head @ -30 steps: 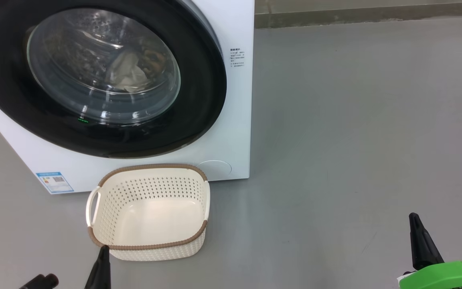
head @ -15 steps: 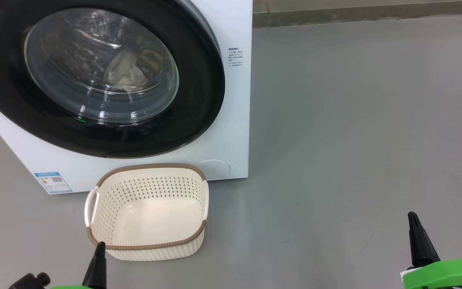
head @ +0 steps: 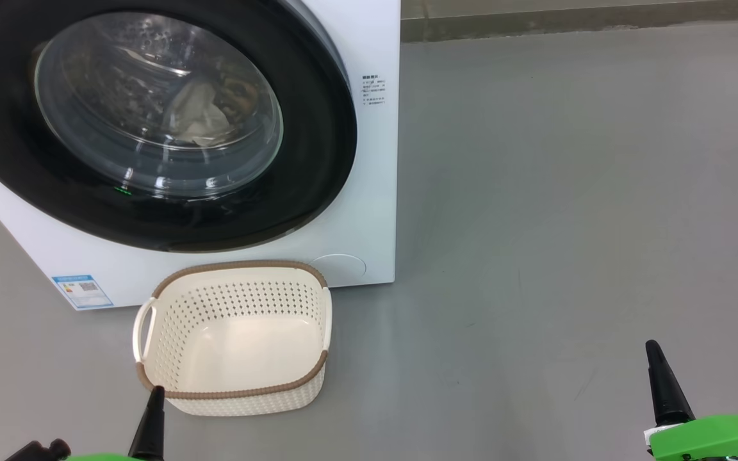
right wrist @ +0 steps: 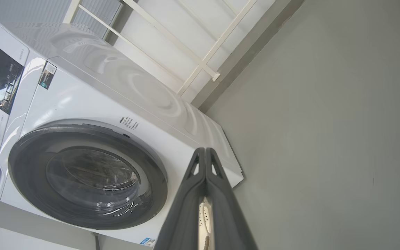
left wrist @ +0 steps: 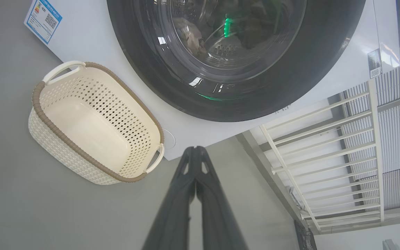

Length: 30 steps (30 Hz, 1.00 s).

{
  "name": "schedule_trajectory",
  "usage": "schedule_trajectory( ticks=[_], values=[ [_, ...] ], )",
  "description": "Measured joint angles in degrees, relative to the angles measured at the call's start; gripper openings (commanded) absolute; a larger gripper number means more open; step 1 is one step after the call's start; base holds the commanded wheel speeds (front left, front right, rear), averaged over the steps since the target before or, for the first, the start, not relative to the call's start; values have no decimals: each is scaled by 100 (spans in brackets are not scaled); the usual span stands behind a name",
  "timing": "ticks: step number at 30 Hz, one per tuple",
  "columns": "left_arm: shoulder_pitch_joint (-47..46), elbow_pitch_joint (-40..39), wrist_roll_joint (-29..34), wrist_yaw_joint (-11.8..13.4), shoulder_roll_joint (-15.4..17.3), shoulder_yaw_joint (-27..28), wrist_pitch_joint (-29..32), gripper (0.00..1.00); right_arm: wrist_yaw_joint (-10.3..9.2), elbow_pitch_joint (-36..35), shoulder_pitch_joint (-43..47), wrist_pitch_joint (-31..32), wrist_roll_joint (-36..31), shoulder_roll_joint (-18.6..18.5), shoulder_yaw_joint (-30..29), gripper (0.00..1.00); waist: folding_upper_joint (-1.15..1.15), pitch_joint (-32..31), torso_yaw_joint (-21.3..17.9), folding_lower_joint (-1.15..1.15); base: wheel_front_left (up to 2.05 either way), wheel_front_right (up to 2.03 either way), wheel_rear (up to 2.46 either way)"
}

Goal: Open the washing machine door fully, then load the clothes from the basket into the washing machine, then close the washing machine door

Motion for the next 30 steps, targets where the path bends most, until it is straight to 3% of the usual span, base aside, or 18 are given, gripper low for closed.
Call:
schedule_trajectory(
  ticks=[30],
  values=[
    [-203,-1,-1716,1,3,248,504,0,-23,107,-132,486,2309,-14,118,0,0,35,-56,0,0,0,0]
  ],
)
